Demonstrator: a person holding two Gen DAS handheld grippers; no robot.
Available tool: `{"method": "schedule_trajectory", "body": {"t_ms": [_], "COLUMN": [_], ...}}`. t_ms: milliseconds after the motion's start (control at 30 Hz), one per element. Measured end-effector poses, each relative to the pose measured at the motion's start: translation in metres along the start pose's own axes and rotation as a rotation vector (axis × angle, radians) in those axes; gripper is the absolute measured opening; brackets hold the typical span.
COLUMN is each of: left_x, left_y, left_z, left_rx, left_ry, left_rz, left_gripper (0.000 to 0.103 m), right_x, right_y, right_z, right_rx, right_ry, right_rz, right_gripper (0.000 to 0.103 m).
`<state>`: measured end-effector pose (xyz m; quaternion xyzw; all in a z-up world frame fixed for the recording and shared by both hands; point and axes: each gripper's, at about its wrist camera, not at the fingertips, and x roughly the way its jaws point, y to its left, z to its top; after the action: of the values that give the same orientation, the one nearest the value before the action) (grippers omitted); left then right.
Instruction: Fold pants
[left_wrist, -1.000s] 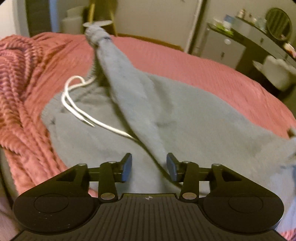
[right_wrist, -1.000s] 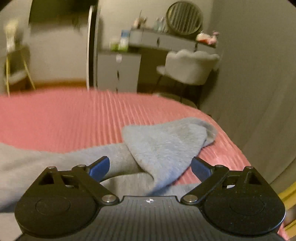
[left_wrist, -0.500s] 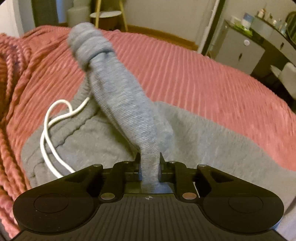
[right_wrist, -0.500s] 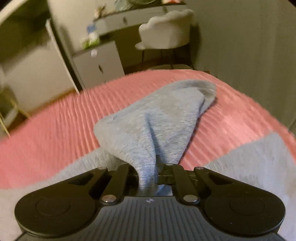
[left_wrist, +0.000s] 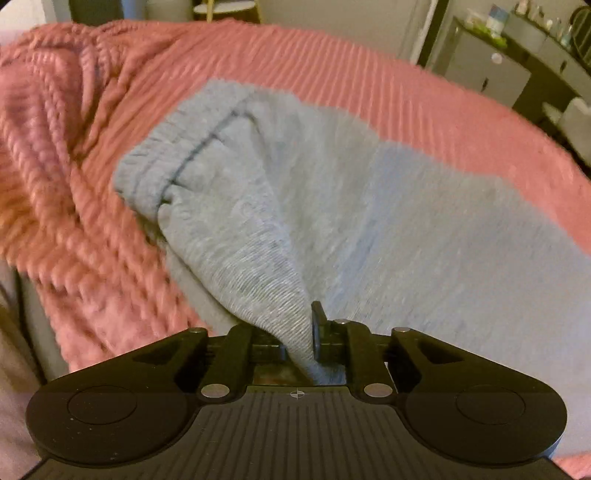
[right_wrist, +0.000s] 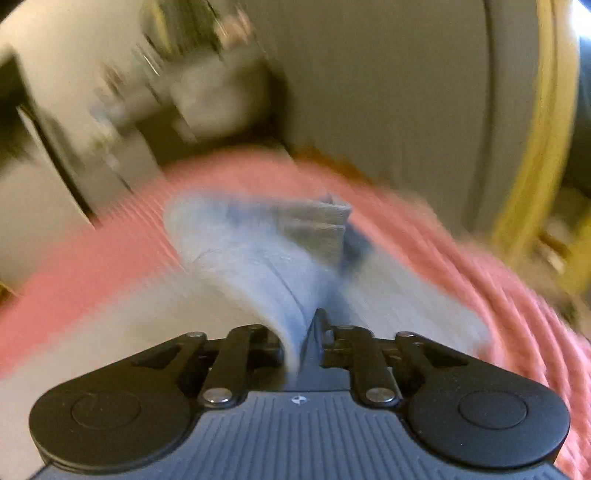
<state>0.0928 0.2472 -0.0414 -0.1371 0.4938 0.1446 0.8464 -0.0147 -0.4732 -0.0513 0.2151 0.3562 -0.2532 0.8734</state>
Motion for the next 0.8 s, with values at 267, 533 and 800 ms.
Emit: {"method": "schedule_trajectory", "body": {"t_ms": [267,533,800], "left_x": [-0.079,-0.066,-0.041], "left_y": [-0.022,-0.138,-0.277], "left_z": [-0.018,-0.045,-0.120], "left_rx": [0.121,0.431,0.844], "left_ry": [-0.252,-0.250,-0.292], "left_rz": [0.140,-0.046,-0.103], "left_gripper": [0.062,0.081,0.081], "right_x": [-0.007,-0.001,-0.025], "right_y": [-0.025,-0.041,-0.053], "right_z": [-0.020,-0.007,0.015], "right_rx": [0.114,0.125,0.180], "right_ry": [0.021,-0.030,-0.109], "right_rz": [-0.062,-0.236,-0.020], "right_gripper": [0.055,0.058,0.058]}}
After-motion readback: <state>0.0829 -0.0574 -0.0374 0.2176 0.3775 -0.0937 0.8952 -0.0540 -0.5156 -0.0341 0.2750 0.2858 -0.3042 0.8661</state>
